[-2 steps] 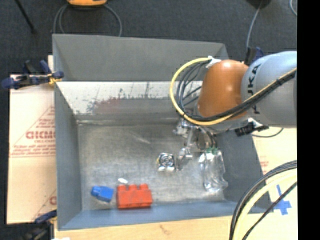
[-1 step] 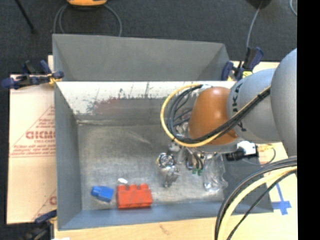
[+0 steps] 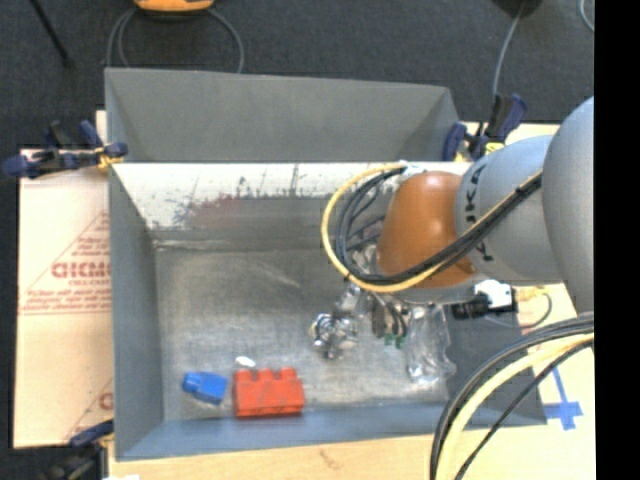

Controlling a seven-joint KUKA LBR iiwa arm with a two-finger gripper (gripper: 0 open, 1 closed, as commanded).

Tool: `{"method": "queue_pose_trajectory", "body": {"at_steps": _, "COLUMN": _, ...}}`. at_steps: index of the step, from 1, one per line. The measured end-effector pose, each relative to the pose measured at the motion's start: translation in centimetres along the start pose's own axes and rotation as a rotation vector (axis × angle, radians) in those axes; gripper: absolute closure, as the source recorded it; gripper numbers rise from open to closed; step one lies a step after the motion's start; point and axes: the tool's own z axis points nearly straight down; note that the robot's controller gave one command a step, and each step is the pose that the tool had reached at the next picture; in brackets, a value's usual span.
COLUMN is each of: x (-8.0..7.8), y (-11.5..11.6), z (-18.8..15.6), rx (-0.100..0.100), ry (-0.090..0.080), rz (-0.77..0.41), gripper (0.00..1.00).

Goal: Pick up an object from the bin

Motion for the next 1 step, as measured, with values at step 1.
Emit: {"method": "queue_pose_trajectory", "body": {"at_steps": 1, "x": 0.85, "y": 0.84, "z": -12.86, "rx": 0.002, "ry": 0.010, "rz": -0.004, "gripper": 1.00}}
